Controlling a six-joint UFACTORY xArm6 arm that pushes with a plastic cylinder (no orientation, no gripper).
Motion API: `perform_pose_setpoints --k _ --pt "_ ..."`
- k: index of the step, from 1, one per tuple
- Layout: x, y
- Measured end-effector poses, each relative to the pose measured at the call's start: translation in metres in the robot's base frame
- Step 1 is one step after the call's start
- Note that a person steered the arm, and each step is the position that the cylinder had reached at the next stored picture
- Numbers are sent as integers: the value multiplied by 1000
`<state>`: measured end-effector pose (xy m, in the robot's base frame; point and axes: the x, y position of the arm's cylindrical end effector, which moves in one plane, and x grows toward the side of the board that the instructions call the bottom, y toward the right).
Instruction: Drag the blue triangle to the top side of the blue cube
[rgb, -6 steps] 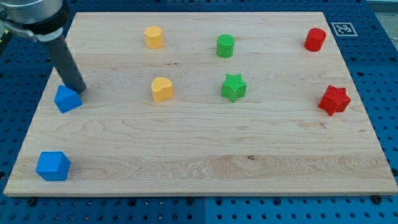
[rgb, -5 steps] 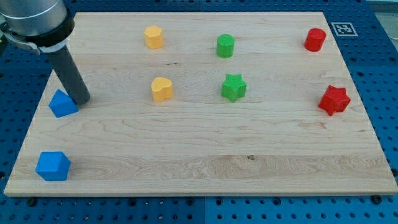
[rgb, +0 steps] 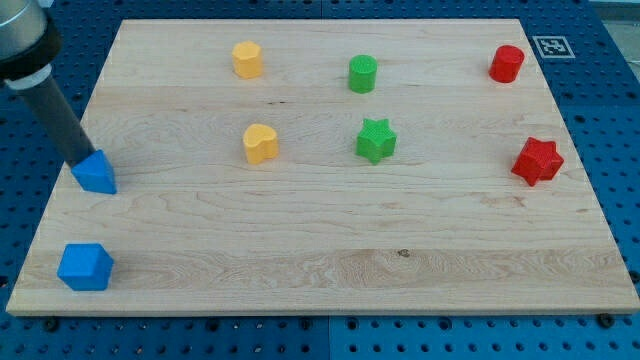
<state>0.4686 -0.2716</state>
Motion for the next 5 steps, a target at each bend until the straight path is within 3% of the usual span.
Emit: perform_pose_setpoints --k 2,5 --pt "-7 19" --pt "30 27"
